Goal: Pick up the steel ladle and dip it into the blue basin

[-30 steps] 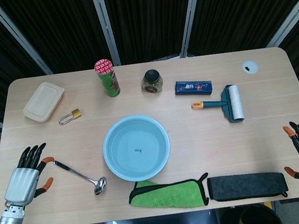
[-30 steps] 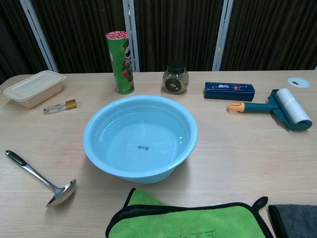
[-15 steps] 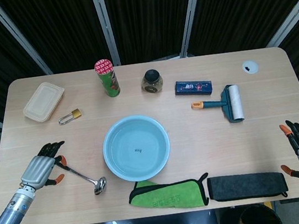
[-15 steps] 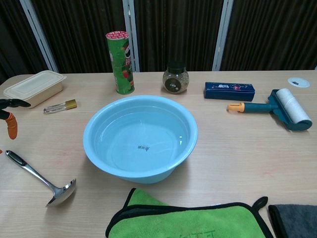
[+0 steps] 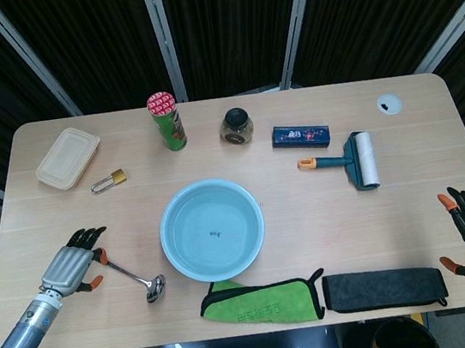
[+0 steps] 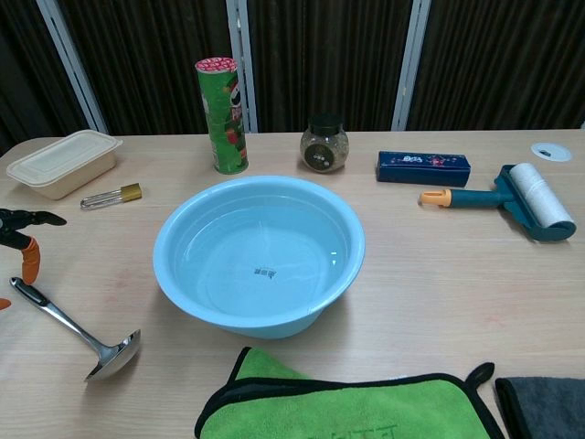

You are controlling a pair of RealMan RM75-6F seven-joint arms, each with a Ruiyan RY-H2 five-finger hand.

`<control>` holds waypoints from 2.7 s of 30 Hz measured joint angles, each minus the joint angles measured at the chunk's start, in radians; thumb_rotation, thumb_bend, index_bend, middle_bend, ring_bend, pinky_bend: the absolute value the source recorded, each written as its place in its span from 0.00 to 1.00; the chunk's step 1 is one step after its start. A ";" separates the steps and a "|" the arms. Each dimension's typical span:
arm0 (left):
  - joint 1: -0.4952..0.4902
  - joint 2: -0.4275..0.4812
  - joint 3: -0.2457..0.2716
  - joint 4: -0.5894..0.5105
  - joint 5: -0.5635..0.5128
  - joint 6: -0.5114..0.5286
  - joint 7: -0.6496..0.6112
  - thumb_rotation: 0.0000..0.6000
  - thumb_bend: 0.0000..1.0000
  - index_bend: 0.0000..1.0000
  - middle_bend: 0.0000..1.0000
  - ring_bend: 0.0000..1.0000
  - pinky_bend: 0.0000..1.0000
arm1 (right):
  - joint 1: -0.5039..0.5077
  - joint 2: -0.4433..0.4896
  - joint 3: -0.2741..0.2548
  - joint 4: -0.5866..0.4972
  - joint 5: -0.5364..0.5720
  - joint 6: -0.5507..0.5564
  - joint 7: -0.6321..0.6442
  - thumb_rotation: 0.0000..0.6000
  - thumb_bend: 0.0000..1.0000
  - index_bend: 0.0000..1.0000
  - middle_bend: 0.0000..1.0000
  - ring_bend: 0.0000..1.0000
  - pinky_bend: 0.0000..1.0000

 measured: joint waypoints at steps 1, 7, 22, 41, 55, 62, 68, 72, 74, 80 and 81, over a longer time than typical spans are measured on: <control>0.000 -0.012 0.000 0.016 0.000 0.002 0.010 1.00 0.32 0.46 0.00 0.00 0.00 | -0.001 0.000 0.000 0.000 0.000 0.002 0.000 1.00 0.00 0.00 0.00 0.00 0.00; 0.005 -0.091 0.000 0.099 0.000 0.035 0.050 1.00 0.32 0.46 0.00 0.00 0.00 | -0.003 -0.001 0.002 -0.002 0.007 0.002 -0.008 1.00 0.00 0.00 0.00 0.00 0.00; 0.011 -0.155 0.011 0.153 -0.007 0.052 0.148 1.00 0.35 0.44 0.00 0.00 0.00 | -0.002 0.006 0.004 0.006 0.004 0.006 0.021 1.00 0.00 0.00 0.00 0.00 0.00; -0.003 -0.200 0.003 0.227 -0.038 0.025 0.164 1.00 0.35 0.44 0.00 0.00 0.00 | 0.004 0.008 0.002 0.006 0.005 -0.009 0.018 1.00 0.00 0.00 0.00 0.00 0.00; -0.026 -0.225 0.009 0.237 -0.037 0.003 0.161 1.00 0.35 0.41 0.00 0.00 0.00 | 0.007 0.010 0.000 0.009 0.005 -0.012 0.028 1.00 0.00 0.00 0.00 0.00 0.00; -0.034 -0.230 0.012 0.239 -0.041 -0.012 0.170 1.00 0.35 0.44 0.00 0.00 0.00 | 0.004 0.012 -0.001 0.011 0.003 -0.005 0.029 1.00 0.00 0.00 0.00 0.00 0.00; -0.037 -0.231 0.016 0.239 -0.047 -0.024 0.181 1.00 0.35 0.48 0.00 0.00 0.00 | 0.003 0.009 -0.001 0.013 0.000 -0.002 0.026 1.00 0.00 0.00 0.00 0.00 0.00; -0.035 -0.230 0.018 0.235 -0.051 -0.024 0.185 1.00 0.36 0.52 0.00 0.00 0.00 | 0.005 0.008 0.000 0.014 0.001 -0.004 0.026 1.00 0.00 0.00 0.00 0.00 0.00; -0.035 -0.230 0.019 0.234 -0.052 -0.023 0.184 1.00 0.37 0.53 0.00 0.00 0.00 | 0.005 0.007 0.000 0.014 0.001 -0.004 0.025 1.00 0.00 0.00 0.00 0.00 0.00; -0.031 -0.226 0.024 0.231 -0.047 -0.012 0.167 1.00 0.41 0.57 0.00 0.00 0.00 | 0.005 0.005 0.000 0.012 0.003 -0.006 0.017 1.00 0.00 0.00 0.00 0.00 0.00; -0.028 -0.223 0.026 0.228 -0.042 -0.005 0.163 1.00 0.41 0.57 0.00 0.00 0.00 | 0.006 0.004 0.000 0.012 0.004 -0.007 0.015 1.00 0.00 0.00 0.00 0.00 0.00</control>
